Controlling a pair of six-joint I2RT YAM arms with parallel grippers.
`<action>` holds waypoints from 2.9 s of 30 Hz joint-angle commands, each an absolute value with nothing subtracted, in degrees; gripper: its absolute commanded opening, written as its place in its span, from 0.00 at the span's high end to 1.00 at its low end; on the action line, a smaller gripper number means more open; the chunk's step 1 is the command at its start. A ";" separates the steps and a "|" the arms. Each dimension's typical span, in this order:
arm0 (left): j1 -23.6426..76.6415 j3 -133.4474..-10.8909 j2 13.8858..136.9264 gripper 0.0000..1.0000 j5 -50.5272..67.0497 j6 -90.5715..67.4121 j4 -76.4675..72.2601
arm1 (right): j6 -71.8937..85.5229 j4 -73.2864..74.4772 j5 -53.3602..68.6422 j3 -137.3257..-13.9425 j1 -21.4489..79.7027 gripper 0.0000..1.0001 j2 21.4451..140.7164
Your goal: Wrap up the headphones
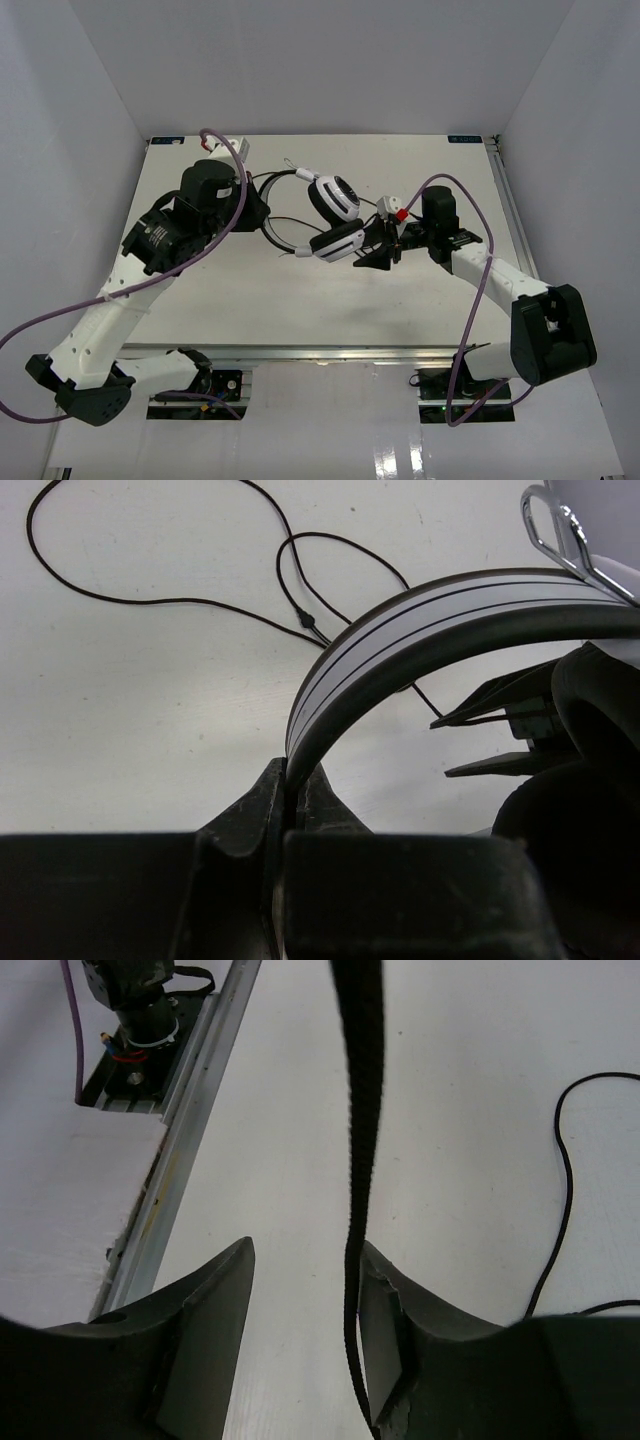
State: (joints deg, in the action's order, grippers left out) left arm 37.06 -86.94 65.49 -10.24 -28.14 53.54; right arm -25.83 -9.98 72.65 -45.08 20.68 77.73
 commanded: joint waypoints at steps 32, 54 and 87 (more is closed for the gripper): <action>32.03 -68.97 60.63 1.00 -0.09 -59.39 17.92 | -10.36 -20.62 77.33 -43.25 26.32 0.68 66.02; 27.25 -80.10 74.20 1.00 -12.89 -69.47 17.96 | -13.64 -11.31 65.39 -49.72 35.74 0.51 67.69; 28.21 -83.48 91.12 1.00 -13.74 -22.93 26.83 | -60.41 24.54 -1.39 -71.67 39.95 0.92 68.90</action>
State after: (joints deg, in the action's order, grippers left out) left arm 27.36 -81.02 90.63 -19.35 -30.63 26.13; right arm -50.52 27.73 15.04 -67.77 39.64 68.62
